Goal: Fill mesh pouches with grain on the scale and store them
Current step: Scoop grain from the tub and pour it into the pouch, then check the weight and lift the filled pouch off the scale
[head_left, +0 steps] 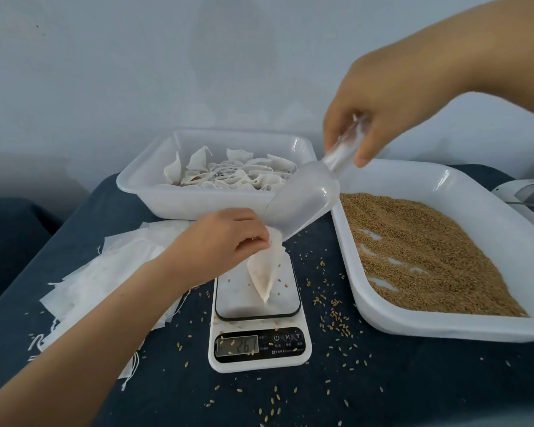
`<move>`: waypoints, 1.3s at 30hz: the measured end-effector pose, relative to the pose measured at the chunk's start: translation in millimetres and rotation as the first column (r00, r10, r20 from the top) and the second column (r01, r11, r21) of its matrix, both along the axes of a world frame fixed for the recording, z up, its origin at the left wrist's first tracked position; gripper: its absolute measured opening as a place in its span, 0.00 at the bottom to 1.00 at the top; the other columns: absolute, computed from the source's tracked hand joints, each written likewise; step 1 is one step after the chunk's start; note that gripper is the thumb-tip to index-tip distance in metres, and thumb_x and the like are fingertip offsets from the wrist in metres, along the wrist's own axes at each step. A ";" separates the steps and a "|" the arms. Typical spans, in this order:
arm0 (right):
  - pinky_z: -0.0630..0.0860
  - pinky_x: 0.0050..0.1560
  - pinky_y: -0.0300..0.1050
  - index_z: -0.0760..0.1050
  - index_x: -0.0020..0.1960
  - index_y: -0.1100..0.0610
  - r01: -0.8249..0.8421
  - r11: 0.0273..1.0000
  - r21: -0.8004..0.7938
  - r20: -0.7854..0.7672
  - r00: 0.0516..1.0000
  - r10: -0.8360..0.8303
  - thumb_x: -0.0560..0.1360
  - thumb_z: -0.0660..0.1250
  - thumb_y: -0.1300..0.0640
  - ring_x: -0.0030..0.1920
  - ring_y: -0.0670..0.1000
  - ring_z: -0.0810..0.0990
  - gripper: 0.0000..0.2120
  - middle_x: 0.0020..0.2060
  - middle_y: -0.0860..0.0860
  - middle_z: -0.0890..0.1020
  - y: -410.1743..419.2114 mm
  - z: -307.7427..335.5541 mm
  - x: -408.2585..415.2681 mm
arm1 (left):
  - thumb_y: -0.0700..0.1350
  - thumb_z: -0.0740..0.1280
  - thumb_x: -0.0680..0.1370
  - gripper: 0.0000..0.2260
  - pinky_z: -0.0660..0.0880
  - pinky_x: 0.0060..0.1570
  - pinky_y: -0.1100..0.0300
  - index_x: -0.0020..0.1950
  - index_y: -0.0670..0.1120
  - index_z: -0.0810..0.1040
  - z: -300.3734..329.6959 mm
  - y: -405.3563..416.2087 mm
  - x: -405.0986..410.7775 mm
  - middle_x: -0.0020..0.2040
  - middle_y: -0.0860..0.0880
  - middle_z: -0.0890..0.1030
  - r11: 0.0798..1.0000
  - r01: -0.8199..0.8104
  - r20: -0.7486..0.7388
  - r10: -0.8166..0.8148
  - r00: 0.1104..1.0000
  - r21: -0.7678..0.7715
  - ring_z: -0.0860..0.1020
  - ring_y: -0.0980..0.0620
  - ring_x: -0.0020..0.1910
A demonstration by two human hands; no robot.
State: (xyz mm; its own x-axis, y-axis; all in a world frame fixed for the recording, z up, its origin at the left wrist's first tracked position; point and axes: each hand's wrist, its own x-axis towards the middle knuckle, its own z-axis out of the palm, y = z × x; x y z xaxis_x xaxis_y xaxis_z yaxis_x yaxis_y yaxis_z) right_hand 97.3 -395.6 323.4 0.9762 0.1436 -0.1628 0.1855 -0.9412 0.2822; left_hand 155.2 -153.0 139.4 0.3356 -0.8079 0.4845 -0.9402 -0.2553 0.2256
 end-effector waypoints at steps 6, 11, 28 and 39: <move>0.74 0.44 0.41 0.76 0.50 0.35 0.269 0.812 0.517 -0.003 0.950 -0.313 0.62 0.70 0.40 0.38 0.41 0.81 0.16 0.42 0.40 0.83 -53.2 -23.3 -57.0 | 0.44 0.69 0.75 0.05 0.72 0.43 0.52 0.40 0.44 0.80 4.3 0.6 0.9 0.36 0.51 0.78 0.998 -0.051 0.113 0.048 0.992 0.023 0.74 0.49 0.41; 0.77 0.51 0.52 0.73 0.59 0.52 0.543 0.592 0.596 -0.080 0.773 -0.629 0.73 0.70 0.55 0.42 0.54 0.82 0.15 0.40 0.54 0.83 -117.1 -120.3 -94.2 | 0.46 0.66 0.78 0.05 0.64 0.42 0.64 0.45 0.47 0.78 2.1 -0.6 5.6 0.38 0.54 0.75 0.991 -0.060 0.038 0.056 0.998 0.121 0.70 0.54 0.41; 0.76 0.49 0.43 0.74 0.58 0.52 0.713 0.645 0.275 -0.263 0.701 -0.663 0.73 0.67 0.42 0.47 0.46 0.78 0.19 0.48 0.46 0.80 -104.5 -213.0 -96.2 | 0.49 0.58 0.80 0.08 0.62 0.39 0.59 0.48 0.47 0.74 57.1 -9.5 12.0 0.39 0.55 0.72 0.959 -0.208 0.166 0.178 0.970 0.191 0.69 0.52 0.40; 0.73 0.59 0.50 0.68 0.69 0.51 0.591 0.581 0.559 -0.068 0.732 -0.678 0.73 0.70 0.45 0.50 0.47 0.74 0.27 0.58 0.48 0.79 -95.7 -210.2 -93.2 | 0.35 0.72 0.69 0.05 0.69 0.25 0.58 0.38 0.41 0.78 23.3 -12.1 21.7 0.29 0.45 0.74 0.975 -0.156 0.620 0.024 0.784 0.160 0.74 0.45 0.27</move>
